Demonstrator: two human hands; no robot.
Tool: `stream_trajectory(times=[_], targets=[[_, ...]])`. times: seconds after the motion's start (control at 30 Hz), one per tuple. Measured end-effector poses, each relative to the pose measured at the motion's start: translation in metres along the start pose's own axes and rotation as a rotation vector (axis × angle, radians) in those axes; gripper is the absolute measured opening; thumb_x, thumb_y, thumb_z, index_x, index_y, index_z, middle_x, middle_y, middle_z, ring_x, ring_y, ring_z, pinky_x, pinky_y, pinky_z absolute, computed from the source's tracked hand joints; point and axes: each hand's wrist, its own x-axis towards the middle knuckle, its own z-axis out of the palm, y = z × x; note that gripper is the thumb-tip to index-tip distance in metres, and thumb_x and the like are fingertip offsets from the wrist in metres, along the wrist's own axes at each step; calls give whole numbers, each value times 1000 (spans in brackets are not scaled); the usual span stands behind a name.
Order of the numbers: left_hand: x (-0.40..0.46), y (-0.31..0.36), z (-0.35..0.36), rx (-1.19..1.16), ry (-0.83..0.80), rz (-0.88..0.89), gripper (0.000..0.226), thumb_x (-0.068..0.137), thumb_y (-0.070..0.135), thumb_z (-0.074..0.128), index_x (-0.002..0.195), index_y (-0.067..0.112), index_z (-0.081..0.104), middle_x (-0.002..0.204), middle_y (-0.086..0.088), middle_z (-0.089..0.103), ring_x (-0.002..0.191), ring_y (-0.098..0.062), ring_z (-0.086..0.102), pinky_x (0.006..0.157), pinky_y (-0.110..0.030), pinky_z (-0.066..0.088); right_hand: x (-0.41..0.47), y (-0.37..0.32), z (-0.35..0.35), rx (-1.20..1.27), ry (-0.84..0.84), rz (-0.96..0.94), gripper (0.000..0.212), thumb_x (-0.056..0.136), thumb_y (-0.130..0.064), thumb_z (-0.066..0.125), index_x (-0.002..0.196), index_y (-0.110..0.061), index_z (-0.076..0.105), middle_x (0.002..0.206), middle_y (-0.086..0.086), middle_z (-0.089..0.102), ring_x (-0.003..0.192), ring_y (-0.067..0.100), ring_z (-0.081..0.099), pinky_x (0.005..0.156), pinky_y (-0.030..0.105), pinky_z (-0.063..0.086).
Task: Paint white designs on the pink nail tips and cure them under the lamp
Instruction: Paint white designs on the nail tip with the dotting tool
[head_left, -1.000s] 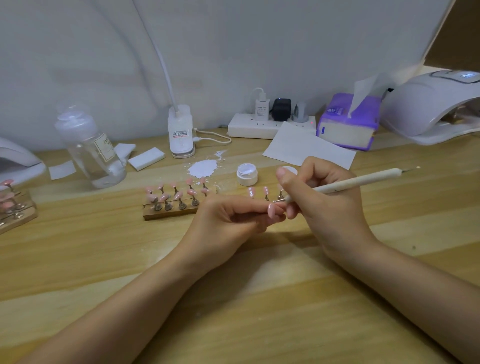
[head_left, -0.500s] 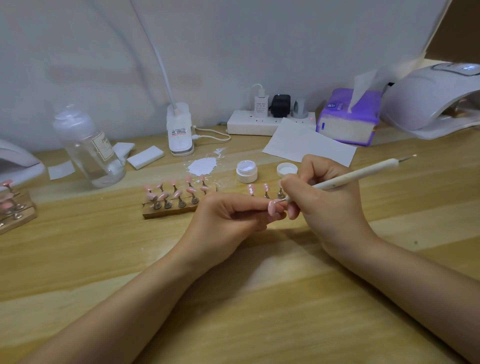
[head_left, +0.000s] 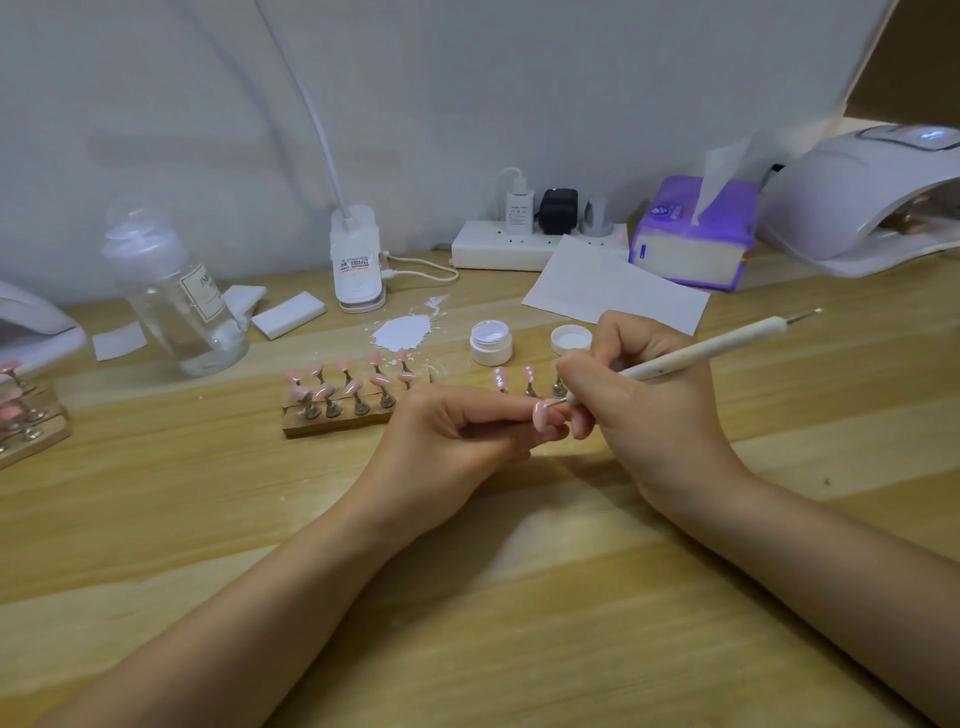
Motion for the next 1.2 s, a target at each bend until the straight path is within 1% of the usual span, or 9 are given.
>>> stream_trajectory(times=[0.13, 0.23, 0.43, 0.6, 0.73, 0.83, 0.97, 1.1, 1.2], targets=[[0, 0, 0, 10, -1, -1, 19, 71, 23, 65, 87, 30, 70, 79, 15, 72, 79, -3, 56, 70, -21, 53, 1, 0, 0, -2, 0, 3, 41, 67, 2, 57, 41, -22, 36, 31, 0, 41, 31, 15, 48, 39, 19, 43], [0, -1, 0, 11, 6, -2, 19, 71, 23, 65, 87, 30, 71, 80, 14, 72, 80, -4, 57, 72, -21, 53, 1, 1, -1, -3, 7, 3, 46, 72, 11, 56, 44, -18, 35, 31, 2, 42, 31, 16, 49, 39, 19, 44], [0, -2, -1, 1, 4, -5, 16, 71, 20, 65, 85, 22, 73, 81, 12, 72, 81, -3, 58, 74, -21, 53, 1, 3, -1, -19, 10, 4, 49, 74, 14, 54, 44, -18, 35, 31, 1, 41, 32, 16, 50, 39, 19, 43], [1, -3, -1, 20, 3, 7, 16, 72, 21, 65, 86, 25, 72, 81, 13, 72, 79, -3, 57, 73, -21, 52, 0, 2, -1, -2, 8, 16, 47, 74, 14, 53, 43, -17, 35, 31, 2, 41, 32, 16, 51, 40, 19, 44], [0, -3, -1, 26, -1, 12, 16, 72, 21, 65, 86, 23, 74, 82, 12, 73, 80, -4, 58, 75, -23, 53, -1, 2, -1, -12, 7, 7, 48, 75, 14, 54, 44, -17, 35, 31, 1, 42, 32, 15, 52, 40, 18, 44], [1, -4, -1, 26, -1, 15, 20, 72, 20, 65, 90, 16, 74, 83, 11, 73, 82, -3, 61, 77, -20, 53, 0, 2, -1, -5, 9, 9, 43, 73, 8, 58, 45, -16, 35, 31, 2, 42, 33, 16, 52, 40, 17, 44], [0, -3, -1, 30, 2, 15, 18, 73, 20, 64, 87, 18, 74, 84, 8, 73, 82, -8, 59, 78, -29, 54, -1, 2, -1, -18, 11, 6, 43, 71, 5, 58, 43, -19, 36, 31, 2, 43, 33, 16, 52, 41, 20, 45], [1, -4, -1, 26, -1, 21, 23, 73, 19, 64, 94, 13, 72, 84, 8, 73, 83, -6, 60, 75, -20, 53, -1, 2, -1, 10, 17, 15, 42, 75, 12, 56, 47, -12, 34, 32, 4, 41, 32, 15, 52, 39, 18, 44], [1, -6, -1, 21, 2, 25, 26, 74, 18, 64, 96, 7, 71, 88, 4, 73, 86, -6, 62, 79, -19, 53, -1, 1, 0, 32, 39, 22, 42, 76, 15, 52, 48, -10, 32, 31, 1, 39, 29, 12, 49, 38, 16, 41]])
